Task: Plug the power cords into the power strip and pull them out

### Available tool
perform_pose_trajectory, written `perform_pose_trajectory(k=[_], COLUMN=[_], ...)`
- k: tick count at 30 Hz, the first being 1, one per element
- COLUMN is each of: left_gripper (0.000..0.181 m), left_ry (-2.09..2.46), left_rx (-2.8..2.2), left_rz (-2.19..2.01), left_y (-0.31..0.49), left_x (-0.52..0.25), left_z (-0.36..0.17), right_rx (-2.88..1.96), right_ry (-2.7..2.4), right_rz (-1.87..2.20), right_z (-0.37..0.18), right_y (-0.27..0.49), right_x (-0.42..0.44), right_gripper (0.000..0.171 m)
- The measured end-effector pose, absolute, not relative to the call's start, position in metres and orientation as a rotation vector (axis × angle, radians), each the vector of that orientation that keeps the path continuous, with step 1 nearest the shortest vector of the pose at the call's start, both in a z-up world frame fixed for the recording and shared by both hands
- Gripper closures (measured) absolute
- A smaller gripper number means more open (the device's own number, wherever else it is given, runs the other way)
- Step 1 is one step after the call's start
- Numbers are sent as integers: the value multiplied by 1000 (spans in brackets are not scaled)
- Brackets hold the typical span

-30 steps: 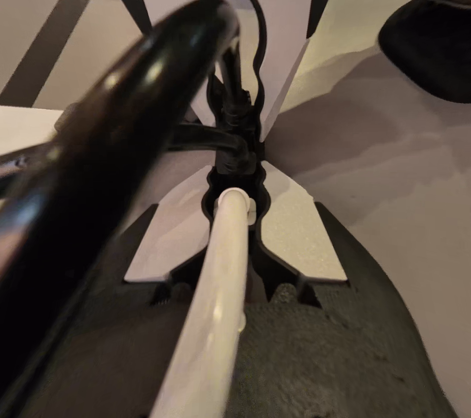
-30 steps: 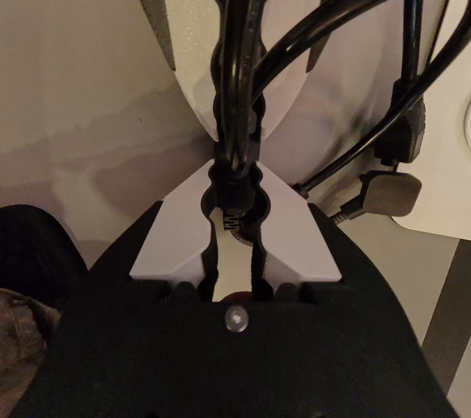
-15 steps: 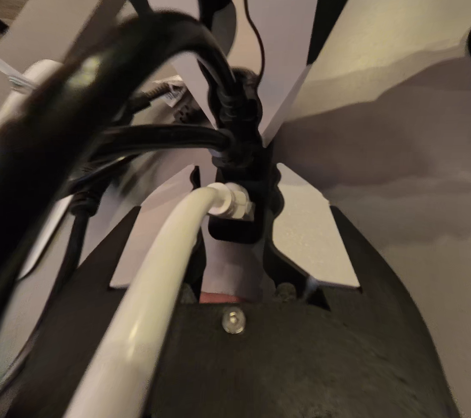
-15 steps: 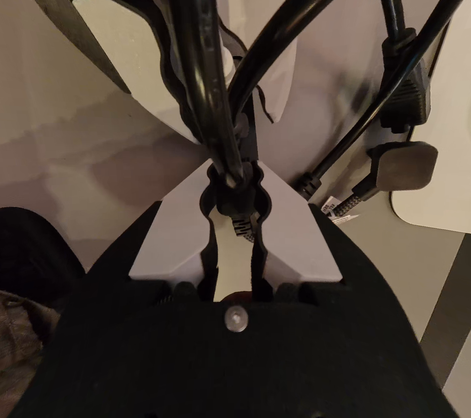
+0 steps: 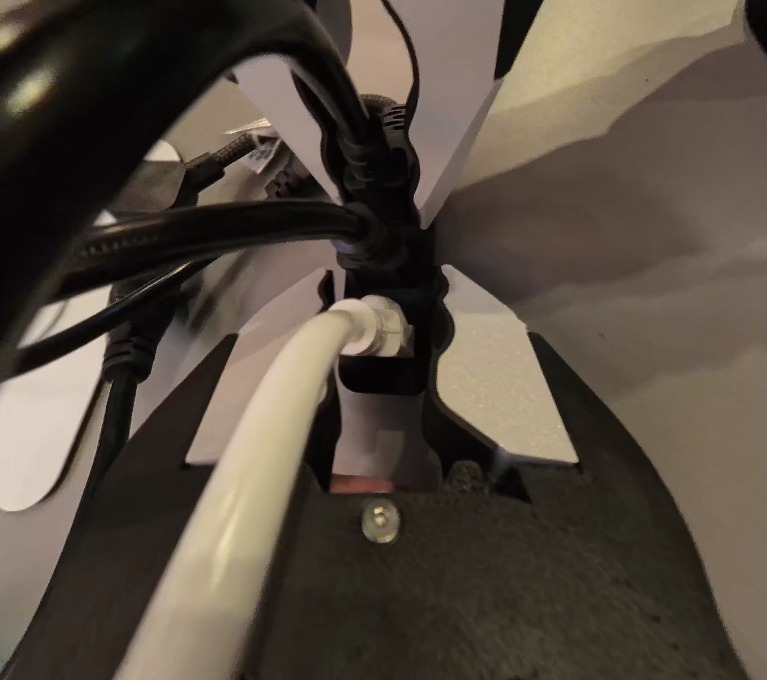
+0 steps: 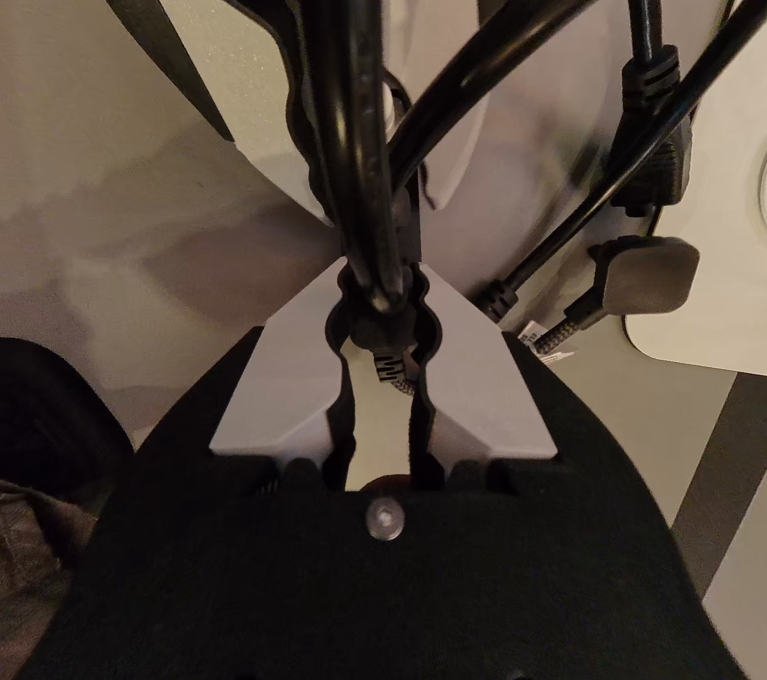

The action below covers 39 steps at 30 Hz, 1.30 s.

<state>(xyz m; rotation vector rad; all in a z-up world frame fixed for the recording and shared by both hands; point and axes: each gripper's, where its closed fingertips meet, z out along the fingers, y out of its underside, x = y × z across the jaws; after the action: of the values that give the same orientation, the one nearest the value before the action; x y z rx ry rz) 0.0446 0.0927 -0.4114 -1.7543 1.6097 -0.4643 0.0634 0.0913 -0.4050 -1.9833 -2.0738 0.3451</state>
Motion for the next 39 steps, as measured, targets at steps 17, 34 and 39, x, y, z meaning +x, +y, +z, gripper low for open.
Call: perform_pose_trajectory(k=[17,34,39], left_gripper=[151,154,154], left_ry=[1559,1739,1730], left_rx=[-1722,-1728,-1727], left_rz=[-664,-577,-579], left_y=[94,89,89], left_x=[48,44,46], left_z=[-400,-405,-405], right_rx=[-1971,-1997,-2043], right_ry=[-2073,-2074,-2066], right_rz=[358,366,273], right_z=[-405,-405,-398], right_y=[91,90,91], right_x=[60,61,68], right_gripper=[148,148,148])
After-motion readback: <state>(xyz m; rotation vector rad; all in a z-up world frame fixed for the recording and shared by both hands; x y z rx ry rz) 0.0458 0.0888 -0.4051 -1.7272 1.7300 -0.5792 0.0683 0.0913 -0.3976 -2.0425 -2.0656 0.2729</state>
